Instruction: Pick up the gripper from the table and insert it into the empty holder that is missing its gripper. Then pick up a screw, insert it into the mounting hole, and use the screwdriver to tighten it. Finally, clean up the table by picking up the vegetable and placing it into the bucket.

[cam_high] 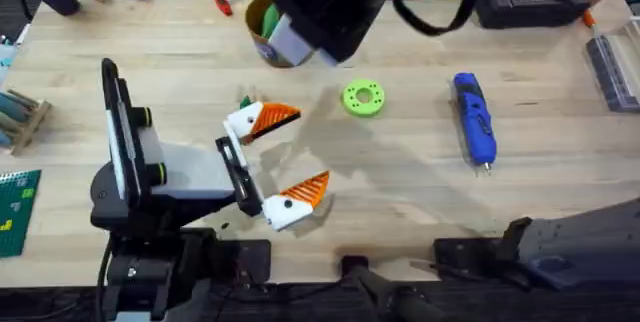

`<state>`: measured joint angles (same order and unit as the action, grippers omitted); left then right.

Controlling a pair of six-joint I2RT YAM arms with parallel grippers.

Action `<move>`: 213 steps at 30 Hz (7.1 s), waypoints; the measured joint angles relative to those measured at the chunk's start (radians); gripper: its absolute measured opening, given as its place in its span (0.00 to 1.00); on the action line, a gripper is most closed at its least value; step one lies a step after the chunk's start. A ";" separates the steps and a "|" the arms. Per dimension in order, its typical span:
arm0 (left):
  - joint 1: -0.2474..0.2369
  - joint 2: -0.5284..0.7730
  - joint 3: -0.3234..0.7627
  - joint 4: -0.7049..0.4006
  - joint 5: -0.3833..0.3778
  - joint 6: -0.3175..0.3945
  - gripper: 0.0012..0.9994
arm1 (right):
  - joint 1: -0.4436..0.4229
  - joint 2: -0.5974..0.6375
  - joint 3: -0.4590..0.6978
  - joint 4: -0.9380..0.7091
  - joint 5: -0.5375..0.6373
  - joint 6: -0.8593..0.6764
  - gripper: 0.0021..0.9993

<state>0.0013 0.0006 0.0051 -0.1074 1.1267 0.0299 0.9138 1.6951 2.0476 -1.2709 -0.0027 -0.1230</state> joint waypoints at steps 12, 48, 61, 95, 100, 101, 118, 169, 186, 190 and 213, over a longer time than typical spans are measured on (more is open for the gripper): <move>0.000 0.000 0.000 0.000 0.000 0.000 0.99 | 0.114 0.002 0.000 0.003 -0.022 -0.112 0.00; 0.000 0.000 0.000 0.000 0.000 0.000 0.99 | 0.141 0.158 0.005 0.037 -0.073 -0.170 0.00; 0.000 0.000 0.000 0.000 0.000 0.000 0.99 | 0.141 0.158 0.005 0.029 -0.073 -0.170 0.00; 0.000 0.000 0.000 0.000 0.000 0.000 0.99 | 0.141 0.182 0.005 0.029 -0.042 -0.174 0.00; 0.000 0.000 0.000 0.000 0.000 0.000 0.99 | 0.141 0.186 0.005 0.029 -0.039 -0.174 0.00; 0.000 0.000 0.000 0.000 0.000 0.000 0.99 | 0.141 0.186 0.005 0.029 -0.039 -0.174 0.00; 0.000 0.000 0.000 0.000 0.000 0.000 0.99 | 0.142 0.203 0.005 0.031 -0.039 -0.174 0.00; 0.000 0.000 0.000 0.000 0.000 0.000 0.99 | 0.142 0.210 0.005 0.036 -0.040 -0.174 0.00; 0.000 0.000 0.000 0.000 0.000 0.000 0.99 | 0.142 0.210 0.005 0.017 -0.044 -0.174 0.00; 0.000 0.000 0.000 0.000 0.000 0.000 0.99 | 0.142 0.210 0.005 0.018 -0.044 -0.174 0.00; 0.000 0.000 0.000 -0.001 0.000 -0.008 0.99 | 0.142 0.256 0.010 0.041 -0.045 -0.174 0.00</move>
<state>0.0013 0.0010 0.0051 -0.1081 1.1267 0.0219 1.0557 1.9507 2.0579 -1.2302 -0.0479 -0.2966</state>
